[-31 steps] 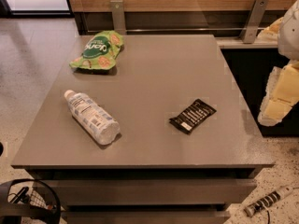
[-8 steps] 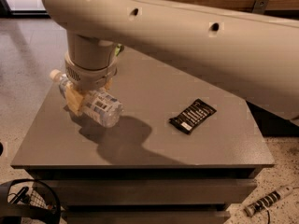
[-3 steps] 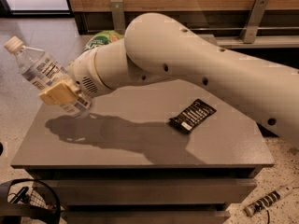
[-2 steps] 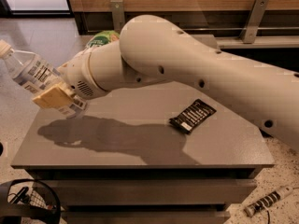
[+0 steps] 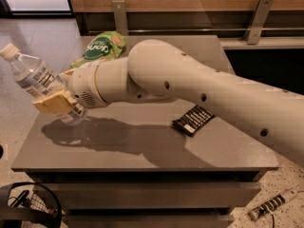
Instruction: Place blue plastic bottle upright
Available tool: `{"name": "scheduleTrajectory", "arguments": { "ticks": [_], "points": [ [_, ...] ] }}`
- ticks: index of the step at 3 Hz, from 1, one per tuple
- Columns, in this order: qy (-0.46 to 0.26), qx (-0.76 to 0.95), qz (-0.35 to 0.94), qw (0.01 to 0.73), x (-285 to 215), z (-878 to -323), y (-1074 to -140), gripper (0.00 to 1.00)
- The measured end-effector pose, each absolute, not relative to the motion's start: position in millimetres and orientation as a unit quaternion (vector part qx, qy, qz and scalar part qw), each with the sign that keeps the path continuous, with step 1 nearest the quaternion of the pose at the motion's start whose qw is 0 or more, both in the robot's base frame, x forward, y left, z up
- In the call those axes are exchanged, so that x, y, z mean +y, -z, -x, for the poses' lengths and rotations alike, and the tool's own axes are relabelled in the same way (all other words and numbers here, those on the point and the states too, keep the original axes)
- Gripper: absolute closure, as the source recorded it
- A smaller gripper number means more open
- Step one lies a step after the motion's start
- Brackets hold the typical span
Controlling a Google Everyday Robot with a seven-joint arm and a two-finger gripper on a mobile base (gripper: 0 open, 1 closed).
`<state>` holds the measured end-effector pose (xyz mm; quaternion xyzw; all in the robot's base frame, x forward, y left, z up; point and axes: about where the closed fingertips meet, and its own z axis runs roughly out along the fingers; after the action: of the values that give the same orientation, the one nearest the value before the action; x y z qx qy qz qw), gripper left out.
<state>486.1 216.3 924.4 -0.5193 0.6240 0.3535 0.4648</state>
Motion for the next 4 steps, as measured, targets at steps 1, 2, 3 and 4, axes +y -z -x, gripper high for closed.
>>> {"name": "scheduleTrajectory", "arguments": {
  "ticks": [1,2,3,4],
  "points": [
    [-0.392,0.609,0.477,0.498,223,-495,-905,1.00],
    [-0.415,0.577,0.445,0.546,235,-505,-896,1.00],
    [-0.423,0.546,0.418,0.590,237,-513,-890,1.00],
    [-0.413,0.557,0.403,0.597,229,-514,-883,1.00]
  ]
}}
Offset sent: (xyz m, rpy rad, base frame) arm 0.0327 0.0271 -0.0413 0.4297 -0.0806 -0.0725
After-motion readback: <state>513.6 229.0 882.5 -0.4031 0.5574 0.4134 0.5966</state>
